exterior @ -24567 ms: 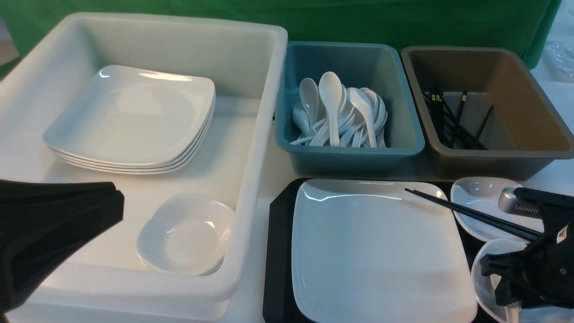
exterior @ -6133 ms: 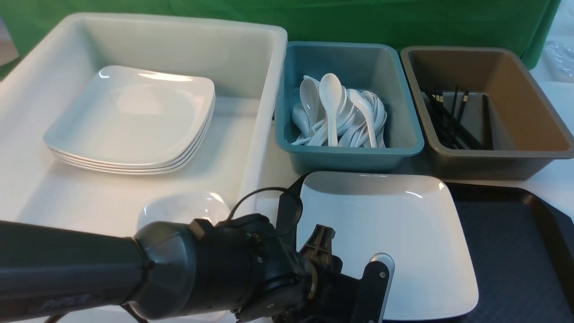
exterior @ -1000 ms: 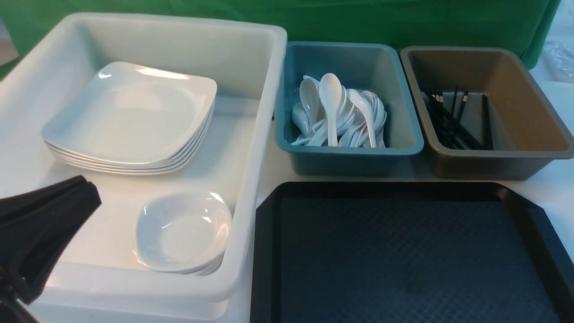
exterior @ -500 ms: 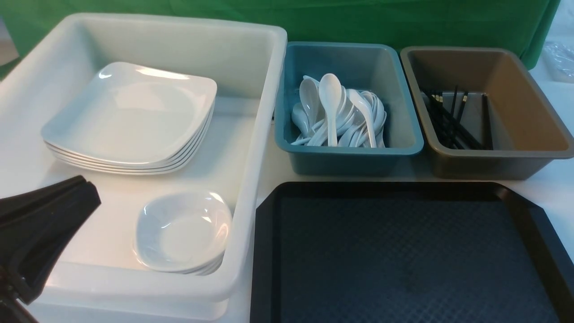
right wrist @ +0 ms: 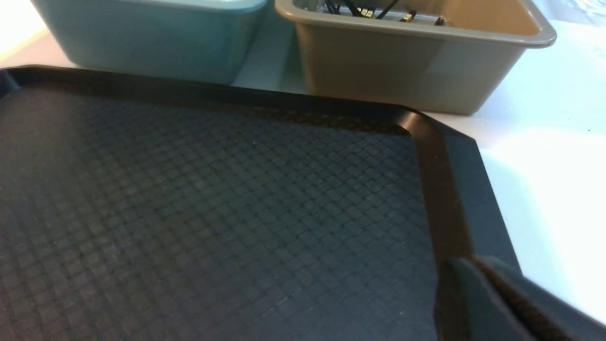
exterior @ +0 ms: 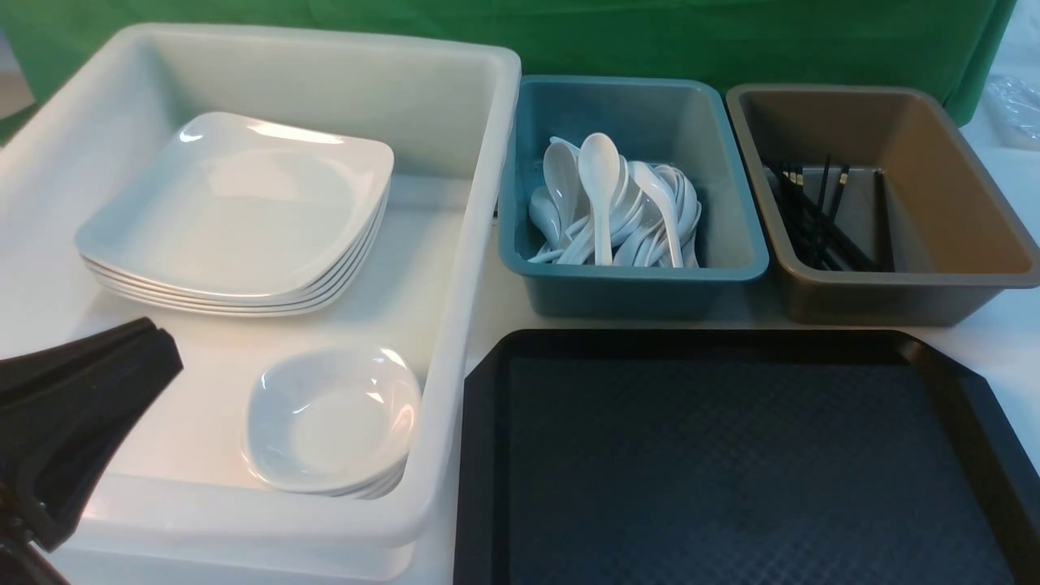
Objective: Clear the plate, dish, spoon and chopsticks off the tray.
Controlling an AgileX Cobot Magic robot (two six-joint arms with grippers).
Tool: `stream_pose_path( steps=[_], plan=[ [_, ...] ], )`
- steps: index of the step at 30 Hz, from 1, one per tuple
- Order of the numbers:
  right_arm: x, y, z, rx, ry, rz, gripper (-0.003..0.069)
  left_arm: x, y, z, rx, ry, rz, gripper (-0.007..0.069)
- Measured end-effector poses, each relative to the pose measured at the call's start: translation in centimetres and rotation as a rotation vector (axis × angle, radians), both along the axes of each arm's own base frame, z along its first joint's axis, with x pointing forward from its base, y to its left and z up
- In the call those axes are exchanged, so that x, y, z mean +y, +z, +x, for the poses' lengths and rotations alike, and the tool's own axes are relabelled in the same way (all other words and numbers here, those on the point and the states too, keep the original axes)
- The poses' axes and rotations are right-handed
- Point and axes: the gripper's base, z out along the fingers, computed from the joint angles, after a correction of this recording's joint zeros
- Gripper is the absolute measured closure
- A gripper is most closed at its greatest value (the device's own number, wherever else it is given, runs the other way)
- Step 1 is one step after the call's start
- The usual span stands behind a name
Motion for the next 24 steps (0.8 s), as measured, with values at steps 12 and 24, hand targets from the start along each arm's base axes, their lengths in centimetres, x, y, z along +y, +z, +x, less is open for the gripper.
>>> stream_pose_path(
  steps=[12, 24],
  plan=[
    [0.0, 0.0, 0.0, 0.0, 0.0, 0.0, 0.0604, 0.0, 0.0, 0.0, 0.001, 0.0, -0.001, 0.0611],
    [0.0, 0.0, 0.0, 0.0, 0.0, 0.0, 0.057, 2.9, -0.4, -1.3, -0.128, 0.262, -0.029, 0.0611]
  ],
)
